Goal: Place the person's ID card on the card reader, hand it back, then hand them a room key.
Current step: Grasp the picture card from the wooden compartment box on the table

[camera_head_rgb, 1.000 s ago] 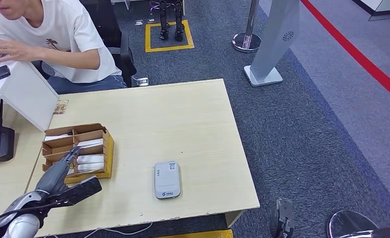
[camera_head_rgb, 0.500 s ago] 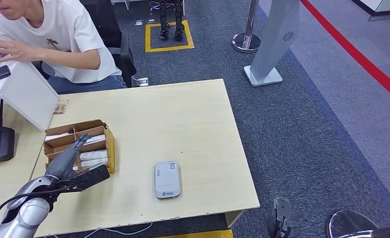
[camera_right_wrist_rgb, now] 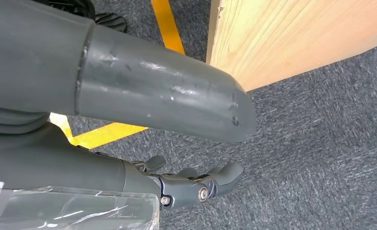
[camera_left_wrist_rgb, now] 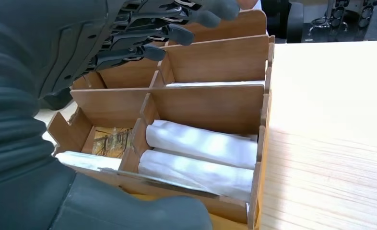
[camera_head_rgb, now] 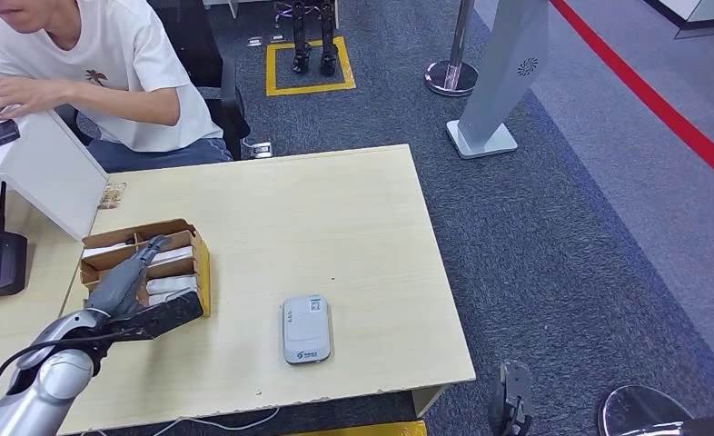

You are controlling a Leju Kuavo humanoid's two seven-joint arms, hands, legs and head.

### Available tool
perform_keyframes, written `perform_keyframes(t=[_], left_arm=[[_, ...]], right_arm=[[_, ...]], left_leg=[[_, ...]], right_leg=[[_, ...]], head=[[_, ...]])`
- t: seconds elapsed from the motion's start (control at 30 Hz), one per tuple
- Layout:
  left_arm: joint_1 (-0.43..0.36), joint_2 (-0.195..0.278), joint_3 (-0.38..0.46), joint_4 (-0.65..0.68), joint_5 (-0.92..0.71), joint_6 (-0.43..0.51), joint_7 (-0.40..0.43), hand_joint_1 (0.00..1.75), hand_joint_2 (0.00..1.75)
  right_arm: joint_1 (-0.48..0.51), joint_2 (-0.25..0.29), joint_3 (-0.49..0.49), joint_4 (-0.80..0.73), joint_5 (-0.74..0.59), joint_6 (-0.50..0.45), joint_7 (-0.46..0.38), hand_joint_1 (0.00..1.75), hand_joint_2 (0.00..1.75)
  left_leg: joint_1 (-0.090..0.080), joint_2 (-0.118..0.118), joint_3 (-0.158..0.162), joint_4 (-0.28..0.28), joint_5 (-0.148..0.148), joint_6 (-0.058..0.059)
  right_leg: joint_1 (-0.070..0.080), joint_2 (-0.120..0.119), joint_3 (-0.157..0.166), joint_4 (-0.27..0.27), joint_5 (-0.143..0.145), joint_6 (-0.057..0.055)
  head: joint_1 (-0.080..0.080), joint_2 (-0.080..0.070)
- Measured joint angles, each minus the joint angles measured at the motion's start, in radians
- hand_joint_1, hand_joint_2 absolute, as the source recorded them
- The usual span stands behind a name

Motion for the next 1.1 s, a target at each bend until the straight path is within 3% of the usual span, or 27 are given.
perform_keyframes(t=[1.1], left_arm=[[-0.017,0.050,-0.059,-0.009,0.147,-0.057,0.005,0.00,1.75]], right_arm=[[-0.007,0.000,0.008,0.000,-0.034,-0.011,-0.013,0.00,0.00]], left_leg=[[0.000,0.000,0.000,0.000,0.000,0.000]], right_leg=[[0.000,0.000,0.000,0.000,0.000,0.000]], head=[[0.000,0.000]])
